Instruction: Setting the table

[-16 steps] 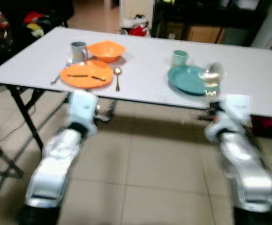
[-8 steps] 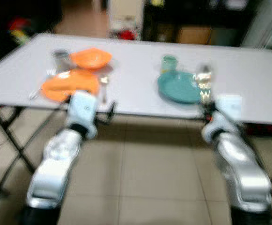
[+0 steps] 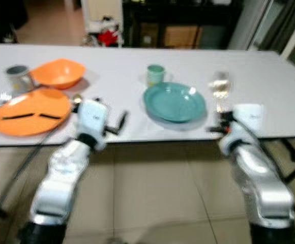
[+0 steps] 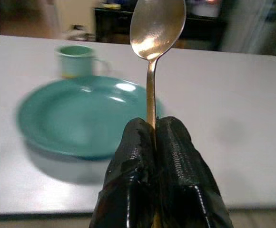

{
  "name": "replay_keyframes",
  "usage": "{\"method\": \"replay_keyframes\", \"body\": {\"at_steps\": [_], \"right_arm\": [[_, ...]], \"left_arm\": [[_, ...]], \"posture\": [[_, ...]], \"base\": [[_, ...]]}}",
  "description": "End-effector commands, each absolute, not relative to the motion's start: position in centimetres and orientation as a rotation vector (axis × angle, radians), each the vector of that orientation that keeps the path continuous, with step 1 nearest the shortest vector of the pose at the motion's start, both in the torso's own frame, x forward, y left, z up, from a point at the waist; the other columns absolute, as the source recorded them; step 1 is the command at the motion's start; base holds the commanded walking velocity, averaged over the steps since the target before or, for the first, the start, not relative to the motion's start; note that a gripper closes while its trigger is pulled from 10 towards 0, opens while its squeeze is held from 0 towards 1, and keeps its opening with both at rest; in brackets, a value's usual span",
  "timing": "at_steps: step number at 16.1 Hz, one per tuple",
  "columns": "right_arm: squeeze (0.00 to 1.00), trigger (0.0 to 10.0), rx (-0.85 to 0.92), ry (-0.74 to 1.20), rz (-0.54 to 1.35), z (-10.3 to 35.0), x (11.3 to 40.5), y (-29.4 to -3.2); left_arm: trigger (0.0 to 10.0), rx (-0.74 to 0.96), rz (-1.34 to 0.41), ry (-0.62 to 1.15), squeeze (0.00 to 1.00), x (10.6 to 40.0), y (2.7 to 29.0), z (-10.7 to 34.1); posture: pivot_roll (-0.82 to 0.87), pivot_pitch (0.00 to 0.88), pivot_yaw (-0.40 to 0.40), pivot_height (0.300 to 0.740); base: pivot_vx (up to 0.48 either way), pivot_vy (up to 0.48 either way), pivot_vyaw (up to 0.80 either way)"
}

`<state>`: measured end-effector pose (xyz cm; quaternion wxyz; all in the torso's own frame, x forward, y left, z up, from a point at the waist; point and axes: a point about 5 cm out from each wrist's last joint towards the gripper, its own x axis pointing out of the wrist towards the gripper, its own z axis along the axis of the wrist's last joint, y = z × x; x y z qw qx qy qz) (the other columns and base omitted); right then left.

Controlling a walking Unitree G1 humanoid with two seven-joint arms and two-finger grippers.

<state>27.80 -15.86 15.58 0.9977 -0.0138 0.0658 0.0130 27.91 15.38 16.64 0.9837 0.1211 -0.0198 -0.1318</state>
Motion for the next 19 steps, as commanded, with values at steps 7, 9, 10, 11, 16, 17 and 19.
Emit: {"method": "replay_keyframes", "body": {"at_steps": [7, 9, 10, 11, 16, 17, 19], "right_arm": [[0.00, 10.0, -0.068, 0.138, 0.052, 15.7, 27.8, -16.7], [0.00, 10.0, -0.115, 0.159, 0.050, 15.5, 27.8, -16.7], [0.00, 10.0, -0.105, 0.160, 0.052, 15.5, 27.9, -16.6], [0.00, 10.0, -0.103, 0.154, 0.060, 15.5, 27.9, -16.5], [0.00, 10.0, -0.082, 0.209, 0.140, 14.8, 27.6, -15.6], [0.00, 10.0, -0.076, 0.218, 0.146, 14.6, 27.6, -15.4], [0.00, 10.0, -0.049, 0.265, 0.166, 14.1, 27.7, -15.0]], "left_arm": [[10.0, 0.245, -0.285, -0.054, 0.00, 28.0, 14.7, 17.0], [10.0, 0.249, -0.284, -0.056, 0.00, 28.1, 14.8, 17.0], [10.0, 0.250, -0.284, -0.057, 0.00, 28.1, 14.8, 17.1], [10.0, 0.251, -0.285, -0.057, 0.00, 28.2, 14.8, 17.1], [10.0, 0.254, -0.296, -0.054, 0.00, 28.1, 14.7, 17.1], [10.0, 0.253, -0.301, -0.052, 0.00, 28.1, 14.6, 17.0], [10.0, 0.249, -0.337, -0.031, 0.00, 28.0, 14.3, 16.7]], "posture": [[0.11, 0.000, -0.028, 0.740], [0.11, 0.000, -0.029, 0.740], [0.11, 0.000, -0.029, 0.740], [0.11, 0.000, -0.029, 0.740], [0.11, 0.000, -0.033, 0.740], [0.11, 0.000, -0.033, 0.740], [0.11, 0.000, -0.030, 0.740]], "base": [[0.371, 0.000, 0.00], [0.371, 0.000, 0.32], [0.371, 0.000, 0.80], [0.371, 0.000, 0.00], [0.351, 0.000, 0.00], [0.311, 0.000, 0.00], [0.000, 0.000, 0.00]]}}
